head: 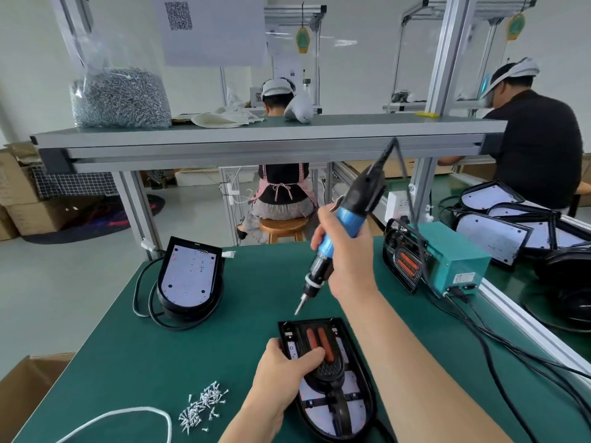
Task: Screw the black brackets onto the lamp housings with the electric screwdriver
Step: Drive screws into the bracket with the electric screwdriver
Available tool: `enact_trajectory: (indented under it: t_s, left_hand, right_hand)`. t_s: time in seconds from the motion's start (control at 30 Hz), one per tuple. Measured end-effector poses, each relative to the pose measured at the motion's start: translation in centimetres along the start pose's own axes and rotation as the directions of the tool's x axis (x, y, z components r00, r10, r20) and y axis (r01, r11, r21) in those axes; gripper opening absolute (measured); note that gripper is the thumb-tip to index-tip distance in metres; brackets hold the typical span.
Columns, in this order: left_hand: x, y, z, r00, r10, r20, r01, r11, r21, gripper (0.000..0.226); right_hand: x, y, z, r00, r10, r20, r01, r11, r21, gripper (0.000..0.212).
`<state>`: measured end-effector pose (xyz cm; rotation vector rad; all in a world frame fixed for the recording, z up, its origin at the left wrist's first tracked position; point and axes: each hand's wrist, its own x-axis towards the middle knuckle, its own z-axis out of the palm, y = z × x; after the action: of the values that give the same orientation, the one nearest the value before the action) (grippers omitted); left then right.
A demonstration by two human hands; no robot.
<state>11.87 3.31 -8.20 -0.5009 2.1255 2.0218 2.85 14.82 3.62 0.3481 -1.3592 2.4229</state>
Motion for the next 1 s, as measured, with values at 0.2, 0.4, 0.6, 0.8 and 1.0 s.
enact_trajectory:
  t_s: [0.2, 0.4, 0.6, 0.8, 1.0]
  left_hand:
    - [0.2, -0.3, 0.1, 1.000, 0.030, 0.004, -0.030, 0.999, -0.025, 0.063]
    - [0.6, -0.7, 0.1, 0.999, 0.043, 0.010, -0.043, 0.998, -0.035, 0.065]
    - [1.0, -1.0, -0.2, 0.999, 0.035, 0.019, -0.035, 0.999, -0.024, 0.055]
    - [0.7, -0.7, -0.1, 0.999, 0.042, 0.015, -0.042, 0.999, -0.004, 0.050]
    - [0.2, -0.5, -0.1, 0.999, 0.043, 0.006, -0.043, 0.999, 0.010, 0.048]
  right_hand:
    - [0.8, -2.3, -5.2, 0.980, 0.112, -0.163, -0.095, 0.990, 0.103, 0.023]
    - [0.3, -3.0, -11.9, 0.878, 0.311, -0.362, -0.255, 0.947, 0.195, 0.027]
    - [-1.2, -3.1, -16.4, 0.711, 0.573, -0.407, -0.589, 0.802, 0.099, 0.028]
    - [-3.0, -0.8, -17.8, 0.725, 0.539, -0.429, -0.681, 0.654, -0.328, 0.033]
    - [-3.8, 0.9, -17.8, 0.795, 0.409, -0.448, -0.607, 0.516, -0.604, 0.033]
